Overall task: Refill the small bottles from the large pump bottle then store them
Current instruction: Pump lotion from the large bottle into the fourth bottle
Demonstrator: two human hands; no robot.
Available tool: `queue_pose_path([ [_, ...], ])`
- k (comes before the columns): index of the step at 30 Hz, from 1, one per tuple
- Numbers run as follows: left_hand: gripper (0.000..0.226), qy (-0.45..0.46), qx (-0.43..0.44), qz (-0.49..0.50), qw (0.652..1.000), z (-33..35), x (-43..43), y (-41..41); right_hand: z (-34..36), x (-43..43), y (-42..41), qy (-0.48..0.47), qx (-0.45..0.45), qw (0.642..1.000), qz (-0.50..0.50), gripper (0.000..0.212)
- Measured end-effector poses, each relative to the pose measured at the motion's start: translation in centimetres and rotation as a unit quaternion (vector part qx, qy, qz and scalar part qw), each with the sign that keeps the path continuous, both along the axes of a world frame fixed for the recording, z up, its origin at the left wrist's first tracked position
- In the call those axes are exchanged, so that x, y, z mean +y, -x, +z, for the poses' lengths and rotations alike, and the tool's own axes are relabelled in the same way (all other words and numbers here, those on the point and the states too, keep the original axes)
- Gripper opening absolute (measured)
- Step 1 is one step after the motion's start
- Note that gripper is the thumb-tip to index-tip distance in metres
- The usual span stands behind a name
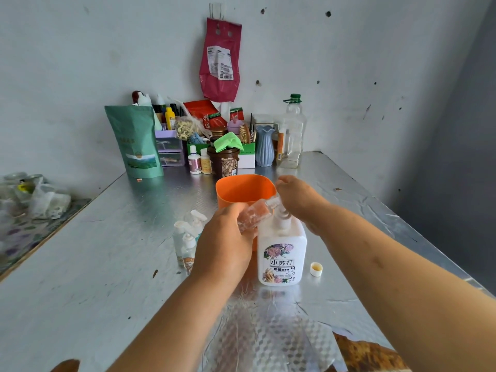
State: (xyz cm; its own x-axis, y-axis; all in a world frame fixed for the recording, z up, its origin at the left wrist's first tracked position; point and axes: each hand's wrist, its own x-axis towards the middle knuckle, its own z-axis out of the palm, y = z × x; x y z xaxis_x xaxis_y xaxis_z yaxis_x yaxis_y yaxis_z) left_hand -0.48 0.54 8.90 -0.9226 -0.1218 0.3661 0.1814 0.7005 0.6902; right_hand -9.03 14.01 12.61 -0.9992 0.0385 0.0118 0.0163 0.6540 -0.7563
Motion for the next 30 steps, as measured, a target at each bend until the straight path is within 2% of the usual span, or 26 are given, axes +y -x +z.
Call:
queue_pose_path([
  [16,0.028,-0.009,-0.013,0.004,1.0,-0.8,-0.1,0.3,-0.9,-0.1,-0.5,-0.075,0.02,0.997,0.024,0.04],
  [30,0.029,-0.004,0.002,0.003,1.0,0.1,0.0,0.1,0.1,0.0,0.1,-0.041,-0.002,0.999,0.01,0.044],
])
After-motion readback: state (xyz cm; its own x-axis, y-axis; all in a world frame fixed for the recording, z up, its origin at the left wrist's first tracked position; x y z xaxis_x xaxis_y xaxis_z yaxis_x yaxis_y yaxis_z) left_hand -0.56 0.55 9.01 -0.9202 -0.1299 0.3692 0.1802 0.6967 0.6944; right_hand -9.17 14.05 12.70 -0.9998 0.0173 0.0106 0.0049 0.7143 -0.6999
